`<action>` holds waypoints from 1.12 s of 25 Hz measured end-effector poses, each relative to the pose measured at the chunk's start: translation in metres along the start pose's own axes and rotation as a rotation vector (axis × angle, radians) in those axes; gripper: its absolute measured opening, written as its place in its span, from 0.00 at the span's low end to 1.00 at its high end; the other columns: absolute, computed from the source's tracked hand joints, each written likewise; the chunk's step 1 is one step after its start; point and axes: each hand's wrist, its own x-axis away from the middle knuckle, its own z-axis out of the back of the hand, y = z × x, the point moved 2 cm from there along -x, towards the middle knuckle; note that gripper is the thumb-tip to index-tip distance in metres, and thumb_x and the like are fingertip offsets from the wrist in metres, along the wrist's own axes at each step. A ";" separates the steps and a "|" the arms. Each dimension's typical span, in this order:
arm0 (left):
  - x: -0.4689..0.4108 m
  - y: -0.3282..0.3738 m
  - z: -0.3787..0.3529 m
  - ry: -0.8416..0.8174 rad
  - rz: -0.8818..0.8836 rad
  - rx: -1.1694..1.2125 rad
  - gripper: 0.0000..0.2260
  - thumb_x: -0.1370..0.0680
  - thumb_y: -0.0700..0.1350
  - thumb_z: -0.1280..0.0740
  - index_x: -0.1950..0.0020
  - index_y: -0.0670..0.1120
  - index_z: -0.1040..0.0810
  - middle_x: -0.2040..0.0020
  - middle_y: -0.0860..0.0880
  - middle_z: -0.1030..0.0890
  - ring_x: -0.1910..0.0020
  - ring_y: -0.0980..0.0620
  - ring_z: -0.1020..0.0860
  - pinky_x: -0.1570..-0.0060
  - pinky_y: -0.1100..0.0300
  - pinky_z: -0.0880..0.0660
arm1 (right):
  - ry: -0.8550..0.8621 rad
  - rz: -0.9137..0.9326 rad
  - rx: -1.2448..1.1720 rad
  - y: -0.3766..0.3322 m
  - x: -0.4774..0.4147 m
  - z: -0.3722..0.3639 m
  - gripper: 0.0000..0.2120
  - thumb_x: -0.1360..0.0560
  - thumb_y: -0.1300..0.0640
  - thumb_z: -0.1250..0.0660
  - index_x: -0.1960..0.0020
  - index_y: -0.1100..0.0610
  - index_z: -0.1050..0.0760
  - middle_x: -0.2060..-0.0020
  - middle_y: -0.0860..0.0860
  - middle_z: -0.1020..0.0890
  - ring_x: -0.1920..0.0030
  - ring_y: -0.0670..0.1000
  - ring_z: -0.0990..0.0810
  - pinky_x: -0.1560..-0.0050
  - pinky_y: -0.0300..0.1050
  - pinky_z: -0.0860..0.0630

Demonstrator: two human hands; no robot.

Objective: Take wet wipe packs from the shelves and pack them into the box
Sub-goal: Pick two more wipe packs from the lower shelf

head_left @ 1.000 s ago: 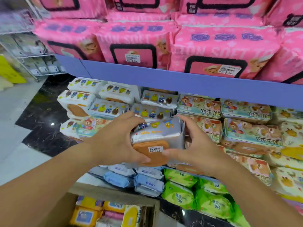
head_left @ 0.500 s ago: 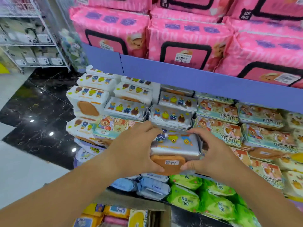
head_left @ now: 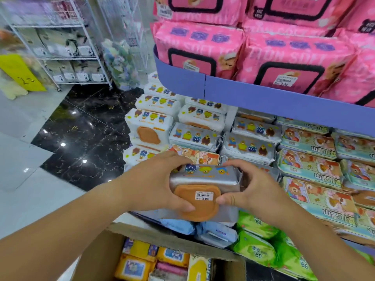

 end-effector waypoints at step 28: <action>0.053 -0.140 0.037 0.238 0.268 0.894 0.29 0.37 0.40 0.20 0.38 0.52 0.22 0.46 0.54 0.13 0.47 0.53 0.15 0.52 0.61 0.18 | 0.148 0.010 -0.225 -0.036 -0.060 -0.127 0.32 0.36 0.52 0.21 0.34 0.47 0.25 0.42 0.41 0.20 0.46 0.38 0.18 0.49 0.39 0.18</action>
